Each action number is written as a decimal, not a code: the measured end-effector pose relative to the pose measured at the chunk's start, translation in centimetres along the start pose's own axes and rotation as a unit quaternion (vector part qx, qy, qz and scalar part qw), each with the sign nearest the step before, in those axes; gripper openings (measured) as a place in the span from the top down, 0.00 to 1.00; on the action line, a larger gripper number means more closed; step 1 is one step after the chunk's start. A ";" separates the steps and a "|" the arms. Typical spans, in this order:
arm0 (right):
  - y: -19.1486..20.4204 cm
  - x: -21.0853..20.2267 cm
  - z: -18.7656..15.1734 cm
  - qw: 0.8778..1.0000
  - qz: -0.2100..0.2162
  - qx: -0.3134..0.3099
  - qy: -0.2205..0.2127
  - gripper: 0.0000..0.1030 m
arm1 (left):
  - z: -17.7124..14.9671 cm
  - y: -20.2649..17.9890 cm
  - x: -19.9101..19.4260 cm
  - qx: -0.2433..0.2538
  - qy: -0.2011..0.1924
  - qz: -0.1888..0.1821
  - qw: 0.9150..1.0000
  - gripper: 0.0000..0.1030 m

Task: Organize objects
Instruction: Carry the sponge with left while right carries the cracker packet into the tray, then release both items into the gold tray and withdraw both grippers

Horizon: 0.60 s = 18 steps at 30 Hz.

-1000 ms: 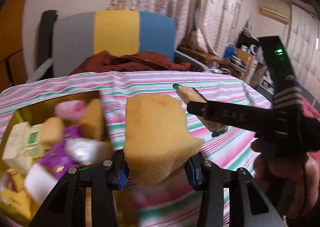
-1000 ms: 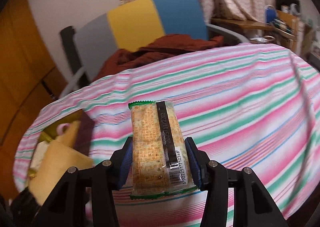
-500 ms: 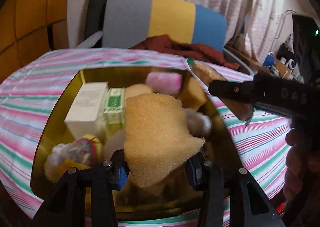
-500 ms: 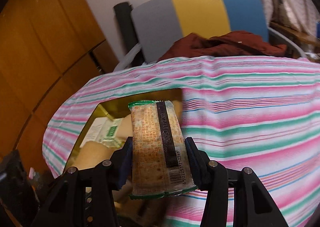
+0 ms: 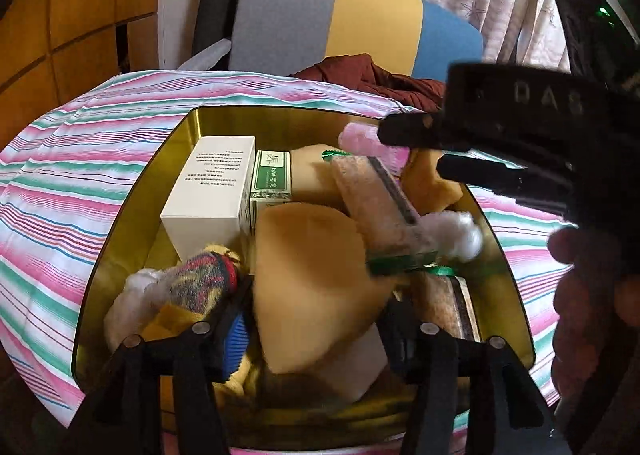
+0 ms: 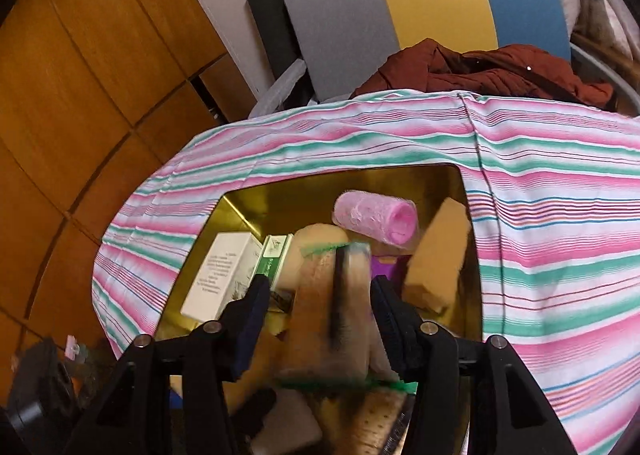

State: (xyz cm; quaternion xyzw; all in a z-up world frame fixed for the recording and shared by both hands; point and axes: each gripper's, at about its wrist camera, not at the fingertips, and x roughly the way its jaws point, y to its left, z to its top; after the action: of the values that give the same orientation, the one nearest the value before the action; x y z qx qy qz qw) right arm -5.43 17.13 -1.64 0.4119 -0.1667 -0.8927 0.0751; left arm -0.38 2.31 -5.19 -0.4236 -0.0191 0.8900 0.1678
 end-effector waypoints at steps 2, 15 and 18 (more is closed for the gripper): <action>-0.2 -0.6 0.0 1.000 0.000 0.003 -0.008 0.37 | -0.4 0.0 -0.7 0.000 -0.010 -0.005 1.000 0.42; -2.2 -3.8 -2.3 0.999 -0.032 0.016 -0.018 0.33 | -0.7 2.1 -4.8 -0.054 -0.052 -0.002 0.997 0.40; -2.1 -3.7 -2.7 1.000 -0.028 0.013 -0.003 0.26 | -0.1 1.8 -5.2 -0.057 -0.053 0.008 0.997 0.40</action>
State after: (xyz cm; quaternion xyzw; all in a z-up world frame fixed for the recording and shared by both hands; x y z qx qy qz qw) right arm -0.99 19.44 -1.41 0.4147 -0.1670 -0.8934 0.0437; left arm 2.17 -1.06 -1.70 -0.3850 -0.0754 0.9098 0.1354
